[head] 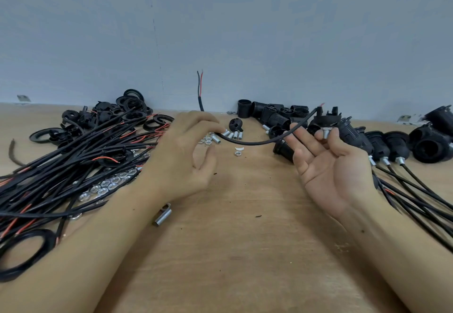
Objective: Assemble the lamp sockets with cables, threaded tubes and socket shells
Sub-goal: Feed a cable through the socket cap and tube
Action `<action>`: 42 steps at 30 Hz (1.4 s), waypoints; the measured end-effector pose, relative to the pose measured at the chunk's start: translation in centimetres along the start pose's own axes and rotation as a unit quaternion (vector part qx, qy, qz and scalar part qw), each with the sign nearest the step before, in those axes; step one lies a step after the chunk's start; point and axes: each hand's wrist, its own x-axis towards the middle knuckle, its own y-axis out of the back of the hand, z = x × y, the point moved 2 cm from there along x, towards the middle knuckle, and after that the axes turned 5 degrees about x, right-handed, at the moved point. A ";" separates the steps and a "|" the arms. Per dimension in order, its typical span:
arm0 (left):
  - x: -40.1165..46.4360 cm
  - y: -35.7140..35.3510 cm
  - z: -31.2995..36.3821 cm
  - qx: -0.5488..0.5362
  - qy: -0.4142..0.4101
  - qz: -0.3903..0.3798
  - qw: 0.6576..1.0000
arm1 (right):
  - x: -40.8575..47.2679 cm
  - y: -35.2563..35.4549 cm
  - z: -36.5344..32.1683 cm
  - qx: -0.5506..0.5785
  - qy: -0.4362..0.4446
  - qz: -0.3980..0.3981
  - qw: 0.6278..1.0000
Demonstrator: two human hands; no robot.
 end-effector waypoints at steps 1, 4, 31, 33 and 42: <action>0.0 0.0 0.1 0.019 -0.003 -0.002 1.000 | 0.0 0.0 0.0 0.011 0.001 0.005 1.000; -0.1 -0.2 0.5 0.130 0.019 -0.024 0.991 | 0.0 -0.3 0.2 0.036 -0.018 -0.009 0.999; 0.0 2.0 1.2 0.011 -0.043 0.151 0.987 | -0.6 -0.4 0.4 -0.104 -0.084 -0.215 0.967; 0.1 2.1 1.4 -0.002 -0.041 0.154 0.987 | -0.7 -0.4 0.4 -0.103 -0.088 -0.215 0.967; 0.2 2.0 1.6 -0.016 -0.038 0.131 0.991 | -0.9 -0.6 0.6 -0.116 -0.096 -0.220 0.964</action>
